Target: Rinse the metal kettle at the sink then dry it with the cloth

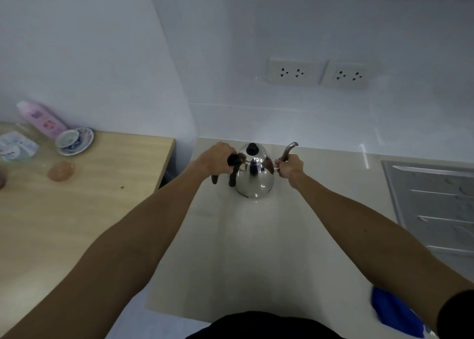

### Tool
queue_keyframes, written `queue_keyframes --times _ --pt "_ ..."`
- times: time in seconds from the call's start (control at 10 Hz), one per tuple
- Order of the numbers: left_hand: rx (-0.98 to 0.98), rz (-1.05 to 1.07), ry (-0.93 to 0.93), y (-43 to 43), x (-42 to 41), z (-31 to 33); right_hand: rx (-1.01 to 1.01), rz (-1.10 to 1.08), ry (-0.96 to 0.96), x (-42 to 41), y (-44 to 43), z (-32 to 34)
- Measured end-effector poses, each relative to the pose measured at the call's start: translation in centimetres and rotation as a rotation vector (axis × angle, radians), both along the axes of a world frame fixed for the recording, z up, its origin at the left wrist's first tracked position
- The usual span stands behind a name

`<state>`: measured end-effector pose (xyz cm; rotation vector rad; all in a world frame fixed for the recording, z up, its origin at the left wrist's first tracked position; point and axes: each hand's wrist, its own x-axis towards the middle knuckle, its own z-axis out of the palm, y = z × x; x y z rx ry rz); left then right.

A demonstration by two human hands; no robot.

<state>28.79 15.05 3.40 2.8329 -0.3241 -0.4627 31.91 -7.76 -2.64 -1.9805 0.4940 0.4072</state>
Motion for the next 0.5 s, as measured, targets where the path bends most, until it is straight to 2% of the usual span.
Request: queue_keyframes --times 0.3,0.4,0.5 --pt "-0.047 0.031 -0.018 -0.3 -0.1 -0.3 0.010 -0.030 -0.006 -0.5 -0.6 -0.1" --pt "-0.053 0.078 0.003 -0.2 -0.9 -0.2 -0.014 0.026 -0.005 -1.3 -0.9 0.3" --pt "-0.043 0.148 0.015 -0.1 -1.5 -0.2 -0.102 0.180 0.022 -2.6 -1.9 1.0"
